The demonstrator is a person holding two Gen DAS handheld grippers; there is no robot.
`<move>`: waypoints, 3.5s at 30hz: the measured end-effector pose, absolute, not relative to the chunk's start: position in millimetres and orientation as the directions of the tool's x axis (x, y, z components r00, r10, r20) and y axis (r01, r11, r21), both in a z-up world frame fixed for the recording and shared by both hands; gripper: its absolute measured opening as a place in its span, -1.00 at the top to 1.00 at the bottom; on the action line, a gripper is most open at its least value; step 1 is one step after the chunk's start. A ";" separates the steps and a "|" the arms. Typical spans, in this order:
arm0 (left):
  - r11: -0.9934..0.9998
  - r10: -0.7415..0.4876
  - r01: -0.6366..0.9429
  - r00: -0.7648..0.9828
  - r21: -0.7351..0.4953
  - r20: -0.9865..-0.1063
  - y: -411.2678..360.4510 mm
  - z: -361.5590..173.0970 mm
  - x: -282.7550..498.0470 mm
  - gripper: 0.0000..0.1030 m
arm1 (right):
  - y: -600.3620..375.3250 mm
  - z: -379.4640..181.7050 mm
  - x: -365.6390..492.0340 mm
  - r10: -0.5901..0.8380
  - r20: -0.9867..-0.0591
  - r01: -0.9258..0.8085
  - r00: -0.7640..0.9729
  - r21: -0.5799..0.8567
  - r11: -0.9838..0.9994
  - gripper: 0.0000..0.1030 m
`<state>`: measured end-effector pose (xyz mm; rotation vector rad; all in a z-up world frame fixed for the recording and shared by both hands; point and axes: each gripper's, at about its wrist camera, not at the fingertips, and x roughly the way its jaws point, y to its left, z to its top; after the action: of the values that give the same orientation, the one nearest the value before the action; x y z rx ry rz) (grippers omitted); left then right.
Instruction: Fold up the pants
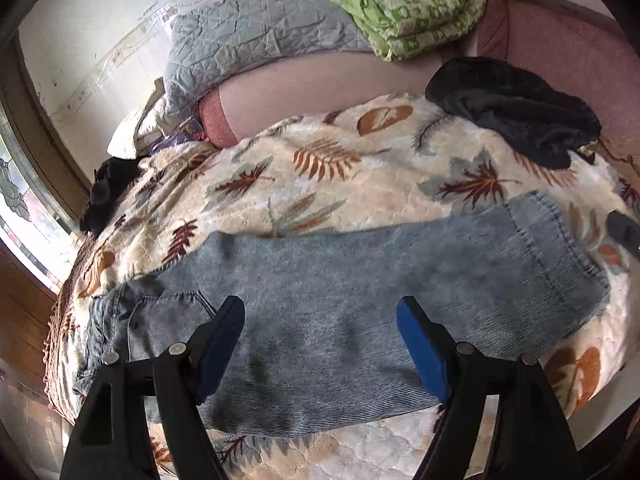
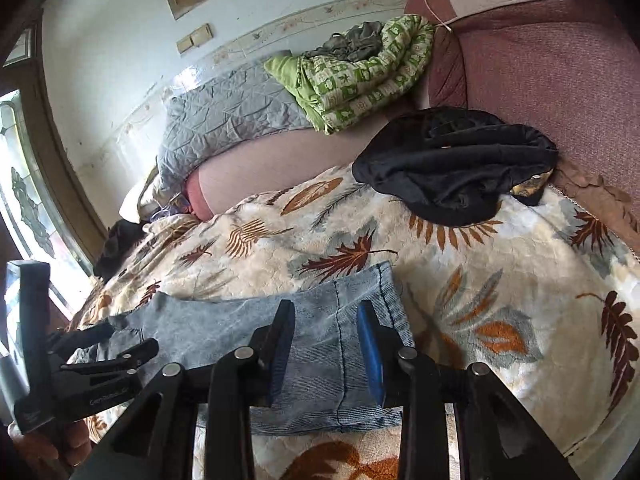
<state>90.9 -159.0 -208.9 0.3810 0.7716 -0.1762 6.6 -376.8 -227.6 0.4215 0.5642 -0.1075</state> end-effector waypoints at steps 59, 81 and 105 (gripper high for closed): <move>0.973 -0.060 0.185 0.788 0.142 -0.613 -94.3 -160.7 76.7 -0.54 | -327.7 -217.7 10.9 0.109 -0.575 0.070 0.811 0.280 0.957 0.02; 0.974 -0.068 0.185 0.789 0.131 -0.610 -96.0 -159.5 75.0 -0.54 | -332.4 -216.6 9.0 0.109 -0.564 0.073 0.818 0.291 0.954 0.02; 0.987 -0.053 0.135 0.782 0.086 -0.621 -64.8 -163.6 82.2 -0.54 | -320.4 -223.2 19.7 0.118 -0.590 0.077 0.799 0.295 0.952 0.02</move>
<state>82.2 -64.8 -163.6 0.1283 0.6654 -0.1021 19.7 -320.4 -223.2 0.3147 0.6477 0.0226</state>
